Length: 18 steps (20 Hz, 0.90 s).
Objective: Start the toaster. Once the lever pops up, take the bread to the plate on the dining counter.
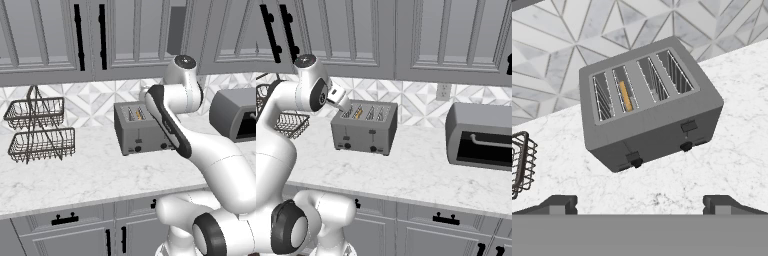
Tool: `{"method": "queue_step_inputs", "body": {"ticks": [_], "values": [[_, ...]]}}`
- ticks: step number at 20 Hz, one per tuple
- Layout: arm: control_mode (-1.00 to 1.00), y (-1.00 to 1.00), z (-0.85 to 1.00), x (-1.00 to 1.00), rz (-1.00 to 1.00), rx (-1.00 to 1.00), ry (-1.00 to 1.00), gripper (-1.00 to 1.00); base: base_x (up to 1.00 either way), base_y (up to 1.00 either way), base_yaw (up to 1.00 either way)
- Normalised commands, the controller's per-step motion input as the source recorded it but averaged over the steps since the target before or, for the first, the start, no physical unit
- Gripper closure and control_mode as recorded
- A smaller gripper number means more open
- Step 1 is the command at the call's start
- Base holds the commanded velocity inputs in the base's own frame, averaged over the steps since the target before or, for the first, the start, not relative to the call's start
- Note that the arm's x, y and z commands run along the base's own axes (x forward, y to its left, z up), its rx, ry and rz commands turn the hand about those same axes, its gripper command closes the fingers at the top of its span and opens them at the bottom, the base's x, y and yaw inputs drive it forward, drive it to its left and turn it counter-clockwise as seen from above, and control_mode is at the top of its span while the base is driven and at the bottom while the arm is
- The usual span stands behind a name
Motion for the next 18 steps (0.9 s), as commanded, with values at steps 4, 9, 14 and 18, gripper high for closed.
{"method": "queue_step_inputs", "body": {"ticks": [4, 9, 14, 18], "values": [[-1.00, 0.00, 0.00, 0.00, 0.00, 0.00, 0.00, -1.00, 0.00, 0.00, 0.00], [-1.00, 0.00, 0.00, 0.00, 0.00, 0.00, 0.00, -1.00, 0.00, 0.00, 0.00], [-1.00, 0.00, 0.00, 0.00, 0.00, 0.00, 0.00, -1.00, 0.00, 0.00, 0.00], [-1.00, 0.00, 0.00, 0.00, 0.00, 0.00, 0.00, -1.00, 0.00, 0.00, 0.00]]}}
